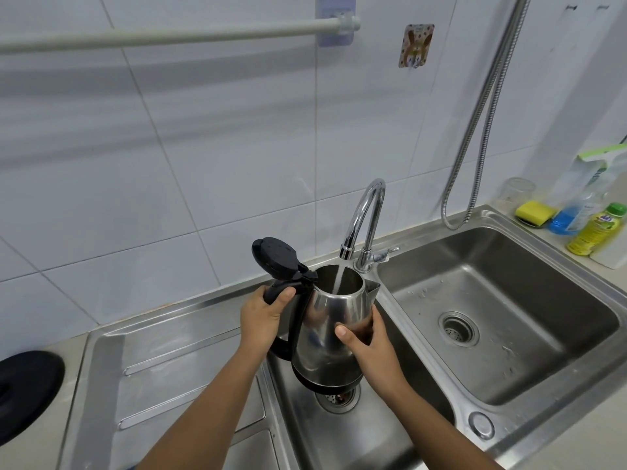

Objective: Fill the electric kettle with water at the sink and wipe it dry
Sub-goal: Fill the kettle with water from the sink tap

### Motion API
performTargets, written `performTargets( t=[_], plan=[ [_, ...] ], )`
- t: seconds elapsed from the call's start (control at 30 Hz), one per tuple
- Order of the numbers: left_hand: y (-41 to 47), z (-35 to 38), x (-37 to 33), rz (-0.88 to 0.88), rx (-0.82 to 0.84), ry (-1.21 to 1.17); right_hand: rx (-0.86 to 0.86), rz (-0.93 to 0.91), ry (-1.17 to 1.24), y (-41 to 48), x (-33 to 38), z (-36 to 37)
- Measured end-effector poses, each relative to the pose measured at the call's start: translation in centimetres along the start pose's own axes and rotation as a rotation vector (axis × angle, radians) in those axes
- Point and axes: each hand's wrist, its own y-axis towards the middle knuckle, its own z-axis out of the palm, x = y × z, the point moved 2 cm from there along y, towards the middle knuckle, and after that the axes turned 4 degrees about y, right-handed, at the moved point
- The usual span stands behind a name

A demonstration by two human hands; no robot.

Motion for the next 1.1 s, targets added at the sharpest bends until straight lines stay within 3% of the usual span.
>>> performTargets(
  t=[0.77,0.87,0.97,1.1],
  plan=[
    [0.1,-0.5,0.4,-0.004,-0.026,0.004,-0.016,-0.027,-0.021,0.4,0.2,-0.2],
    [0.3,-0.7,0.3,0.006,-0.017,0.026,-0.149,-0.124,-0.134,1.6,1.2,-1.5],
    [0.4,-0.9,0.3,0.012,-0.018,0.022,-0.296,-0.148,-0.412,5.0,1.7,-4.0],
    [0.5,-0.9,0.5,-0.002,-0.015,-0.015,-0.246,-0.061,-0.839,9.3,2.8,-6.3]
  ],
)
